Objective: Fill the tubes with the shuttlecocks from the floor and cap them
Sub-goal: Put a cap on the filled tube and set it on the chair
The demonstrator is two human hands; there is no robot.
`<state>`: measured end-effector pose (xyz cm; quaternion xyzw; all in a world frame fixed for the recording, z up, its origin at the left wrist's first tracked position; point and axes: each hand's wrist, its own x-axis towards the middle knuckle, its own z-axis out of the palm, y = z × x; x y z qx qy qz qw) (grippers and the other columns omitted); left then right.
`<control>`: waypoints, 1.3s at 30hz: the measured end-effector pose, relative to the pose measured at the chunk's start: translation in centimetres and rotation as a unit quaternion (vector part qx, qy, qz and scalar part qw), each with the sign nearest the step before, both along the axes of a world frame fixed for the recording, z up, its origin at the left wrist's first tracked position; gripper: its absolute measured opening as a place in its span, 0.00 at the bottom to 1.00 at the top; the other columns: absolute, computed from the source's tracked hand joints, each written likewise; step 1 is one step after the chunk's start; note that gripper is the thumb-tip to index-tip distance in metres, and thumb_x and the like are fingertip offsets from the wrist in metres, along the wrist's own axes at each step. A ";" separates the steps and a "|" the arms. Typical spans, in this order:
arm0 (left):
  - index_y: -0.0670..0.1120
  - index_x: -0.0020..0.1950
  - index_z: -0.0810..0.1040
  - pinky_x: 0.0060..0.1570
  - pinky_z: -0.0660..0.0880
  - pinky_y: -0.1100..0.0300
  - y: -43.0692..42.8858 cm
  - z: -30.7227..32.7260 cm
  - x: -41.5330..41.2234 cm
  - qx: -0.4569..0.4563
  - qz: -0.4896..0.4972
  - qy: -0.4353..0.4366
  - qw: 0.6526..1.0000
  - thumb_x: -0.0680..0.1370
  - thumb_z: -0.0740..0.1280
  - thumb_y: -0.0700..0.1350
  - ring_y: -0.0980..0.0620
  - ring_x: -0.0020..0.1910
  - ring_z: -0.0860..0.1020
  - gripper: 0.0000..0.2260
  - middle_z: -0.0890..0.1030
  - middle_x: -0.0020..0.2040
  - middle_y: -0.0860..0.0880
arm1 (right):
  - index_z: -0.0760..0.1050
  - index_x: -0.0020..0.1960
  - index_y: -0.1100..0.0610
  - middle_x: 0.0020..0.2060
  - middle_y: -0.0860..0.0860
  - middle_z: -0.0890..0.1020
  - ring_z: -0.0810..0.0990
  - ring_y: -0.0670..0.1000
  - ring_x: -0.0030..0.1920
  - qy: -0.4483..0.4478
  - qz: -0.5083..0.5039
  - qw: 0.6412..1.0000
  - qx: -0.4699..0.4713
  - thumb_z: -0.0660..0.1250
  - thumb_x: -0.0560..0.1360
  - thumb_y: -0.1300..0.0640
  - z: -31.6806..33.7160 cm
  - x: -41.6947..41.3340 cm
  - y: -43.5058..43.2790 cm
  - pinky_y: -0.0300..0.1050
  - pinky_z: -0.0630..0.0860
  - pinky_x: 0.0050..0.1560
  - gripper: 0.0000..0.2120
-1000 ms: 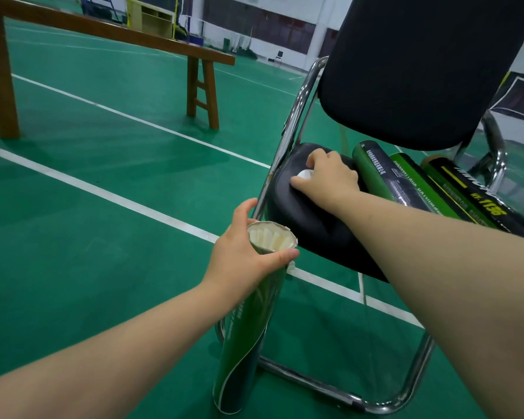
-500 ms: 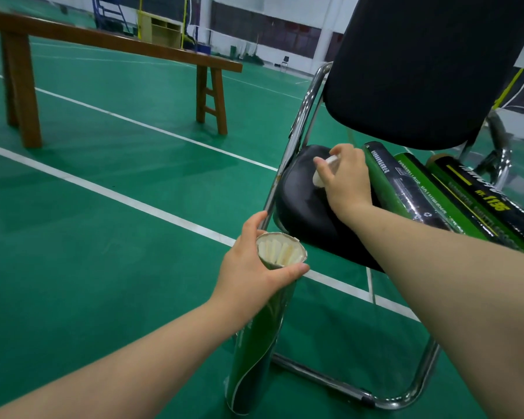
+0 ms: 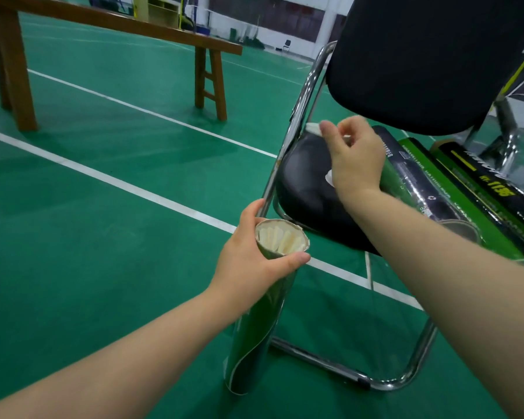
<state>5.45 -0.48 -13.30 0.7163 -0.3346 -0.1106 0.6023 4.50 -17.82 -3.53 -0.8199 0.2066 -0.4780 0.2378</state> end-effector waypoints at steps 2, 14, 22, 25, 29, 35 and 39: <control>0.56 0.70 0.60 0.55 0.66 0.64 0.6 0.2 -0.4 0.006 0.003 -0.009 1.000 0.63 0.76 0.55 0.55 0.57 0.72 0.40 0.73 0.60 0.54 | 0.70 0.38 0.56 0.32 0.46 0.72 0.69 0.43 0.35 0.017 0.066 0.997 -0.020 0.65 0.74 0.47 -1.5 -2.4 3.4 0.37 0.66 0.38 0.13; 0.55 0.67 0.64 0.45 0.65 0.79 8.0 0.6 -5.1 0.044 -0.022 -0.023 0.999 0.61 0.74 0.56 0.59 0.53 0.73 0.37 0.72 0.53 0.63 | 0.67 0.32 0.44 0.43 0.40 0.82 0.77 0.38 0.50 0.056 0.179 0.979 0.085 0.66 0.66 0.42 -8.5 -13.7 15.1 0.28 0.68 0.51 0.10; 0.67 0.48 0.64 0.42 0.69 0.75 9.6 0.4 -6.6 0.038 -0.034 0.020 0.998 0.54 0.65 0.64 0.66 0.48 0.74 0.24 0.75 0.49 0.63 | 0.71 0.35 0.41 0.48 0.34 0.80 0.69 0.29 0.60 0.142 0.190 0.967 0.092 0.64 0.67 0.39 -8.1 -14.7 16.3 0.24 0.63 0.55 0.08; 0.66 0.50 0.64 0.42 0.68 0.75 9.4 0.4 -6.4 0.036 -0.041 0.027 0.998 0.54 0.64 0.64 0.65 0.48 0.74 0.26 0.75 0.49 0.64 | 0.77 0.36 0.40 0.48 0.32 0.80 0.69 0.30 0.62 0.139 0.225 0.950 0.167 0.72 0.69 0.48 -8.0 -14.4 16.1 0.24 0.63 0.56 0.05; 0.62 0.58 0.65 0.46 0.70 0.71 9.7 0.2 -5.8 0.021 -0.072 0.053 0.996 0.56 0.66 0.60 0.60 0.50 0.76 0.30 0.77 0.52 0.59 | 0.81 0.41 0.41 0.53 0.33 0.79 0.67 0.29 0.63 0.132 0.249 0.940 0.191 0.71 0.71 0.55 -8.0 -14.0 16.1 0.24 0.62 0.60 0.08; 0.55 0.56 0.71 0.46 0.72 0.67 9.8 0.2 -5.1 -0.086 -0.148 0.207 0.963 0.57 0.66 0.56 0.61 0.45 0.77 0.27 0.79 0.48 0.54 | 0.74 0.59 0.42 0.56 0.26 0.72 0.61 0.39 0.69 0.144 0.206 0.968 -0.003 0.55 0.76 0.40 -9.6 -13.7 16.3 0.36 0.53 0.71 0.16; 0.53 0.56 0.72 0.49 0.73 0.67 9.8 -0.2 -4.8 -0.099 -0.149 0.205 0.962 0.67 0.63 0.47 0.58 0.46 0.77 0.17 0.80 0.47 0.53 | 0.81 0.54 0.52 0.56 0.47 0.81 0.70 0.50 0.66 0.135 0.145 0.964 -0.181 0.60 0.75 0.42 -10.0 -13.6 16.6 0.49 0.60 0.68 0.18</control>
